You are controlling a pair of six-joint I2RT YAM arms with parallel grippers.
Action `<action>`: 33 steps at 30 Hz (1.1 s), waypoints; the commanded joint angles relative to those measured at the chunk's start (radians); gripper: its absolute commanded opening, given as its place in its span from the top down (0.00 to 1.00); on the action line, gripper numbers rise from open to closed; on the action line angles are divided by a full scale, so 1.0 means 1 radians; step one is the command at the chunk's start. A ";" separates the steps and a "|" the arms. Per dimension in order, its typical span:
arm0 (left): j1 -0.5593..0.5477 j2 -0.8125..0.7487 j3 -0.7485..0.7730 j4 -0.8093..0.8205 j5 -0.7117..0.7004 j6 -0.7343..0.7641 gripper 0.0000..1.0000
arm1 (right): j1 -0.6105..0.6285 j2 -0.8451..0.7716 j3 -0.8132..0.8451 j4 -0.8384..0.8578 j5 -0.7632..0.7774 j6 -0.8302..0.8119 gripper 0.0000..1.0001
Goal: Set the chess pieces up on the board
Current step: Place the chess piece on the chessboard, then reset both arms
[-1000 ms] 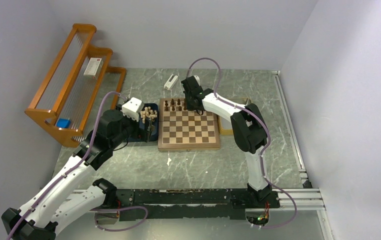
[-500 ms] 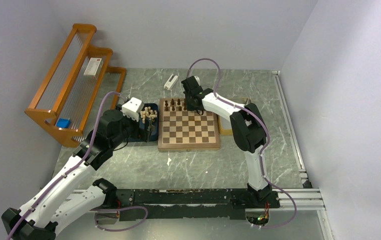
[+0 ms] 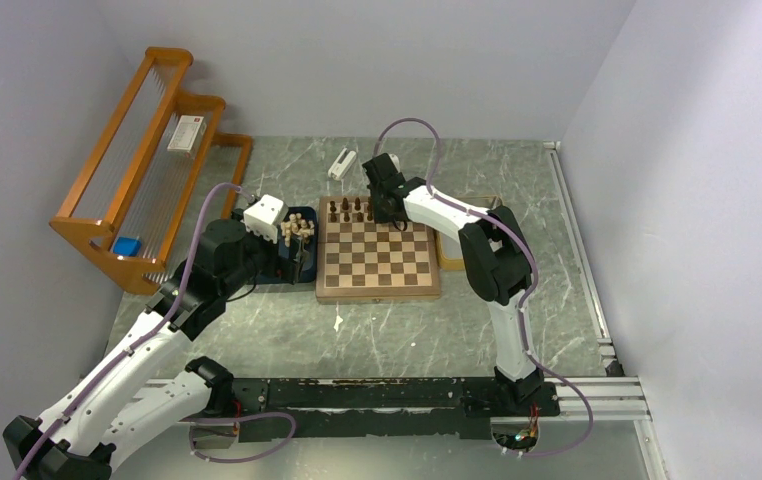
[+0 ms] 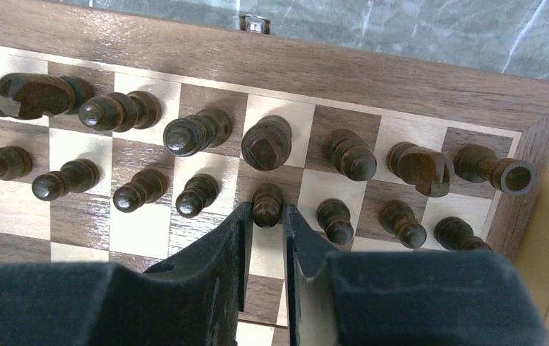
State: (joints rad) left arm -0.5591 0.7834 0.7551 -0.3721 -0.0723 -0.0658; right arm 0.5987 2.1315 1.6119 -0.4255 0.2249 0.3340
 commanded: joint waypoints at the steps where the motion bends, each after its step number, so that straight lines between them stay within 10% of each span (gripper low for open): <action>1: 0.001 -0.006 0.015 0.007 -0.009 0.012 0.01 | -0.008 0.019 0.028 -0.038 -0.007 0.003 0.74; 26: 0.001 0.079 0.152 -0.079 0.041 -0.088 0.01 | -0.006 -0.543 -0.318 -0.009 -0.147 -0.001 0.56; 28: 0.001 0.085 0.197 -0.121 0.057 -0.101 0.01 | -0.006 -0.630 -0.372 -0.002 -0.183 -0.003 0.48; 30: 0.001 0.082 0.225 -0.150 0.082 -0.104 0.01 | -0.006 -0.721 -0.430 0.010 -0.217 -0.008 0.04; 33: 0.001 0.062 0.262 -0.189 0.146 -0.107 0.01 | -0.007 -0.868 -0.509 0.022 -0.248 -0.005 0.00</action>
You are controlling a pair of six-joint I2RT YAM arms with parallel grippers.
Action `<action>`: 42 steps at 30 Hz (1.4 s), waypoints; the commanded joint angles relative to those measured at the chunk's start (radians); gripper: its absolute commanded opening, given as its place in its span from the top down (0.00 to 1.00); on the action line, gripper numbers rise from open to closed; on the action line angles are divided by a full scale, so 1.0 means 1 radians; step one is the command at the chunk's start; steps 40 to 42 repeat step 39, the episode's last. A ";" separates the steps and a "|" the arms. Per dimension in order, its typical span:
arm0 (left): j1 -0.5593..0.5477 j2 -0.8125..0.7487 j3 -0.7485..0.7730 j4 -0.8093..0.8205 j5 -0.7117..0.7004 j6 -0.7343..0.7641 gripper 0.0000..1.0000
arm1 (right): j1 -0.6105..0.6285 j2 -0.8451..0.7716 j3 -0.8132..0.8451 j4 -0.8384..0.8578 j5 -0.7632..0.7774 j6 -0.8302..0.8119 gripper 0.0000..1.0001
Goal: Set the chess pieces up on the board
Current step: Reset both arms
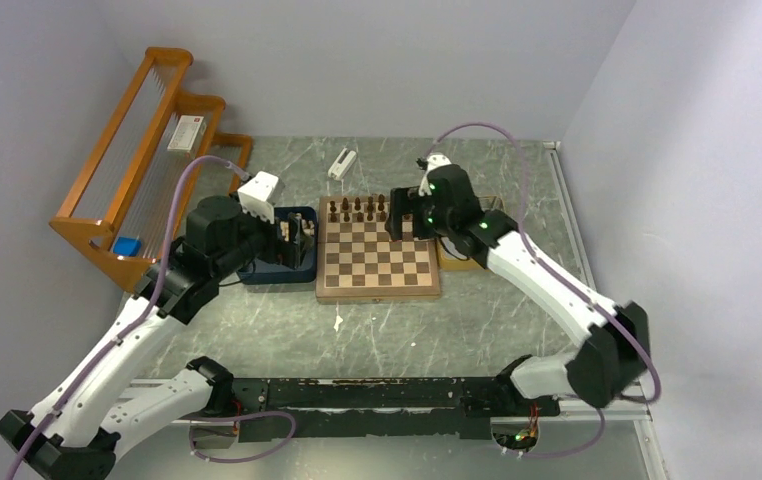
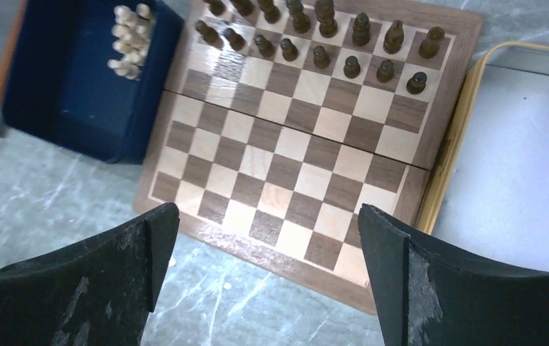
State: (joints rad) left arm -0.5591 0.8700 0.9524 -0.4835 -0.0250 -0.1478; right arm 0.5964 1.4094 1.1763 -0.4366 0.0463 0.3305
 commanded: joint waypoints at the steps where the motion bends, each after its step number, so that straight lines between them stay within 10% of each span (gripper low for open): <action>1: 0.002 -0.034 0.076 -0.087 0.110 -0.031 0.01 | -0.004 -0.197 -0.100 0.033 -0.072 0.004 0.00; 19: 0.001 -0.306 -0.135 -0.005 0.161 -0.247 0.01 | -0.003 -0.778 -0.360 -0.056 0.055 0.190 0.00; 42: 0.002 -0.334 -0.139 -0.028 0.139 -0.225 0.01 | -0.004 -0.757 -0.345 -0.114 0.088 0.184 0.00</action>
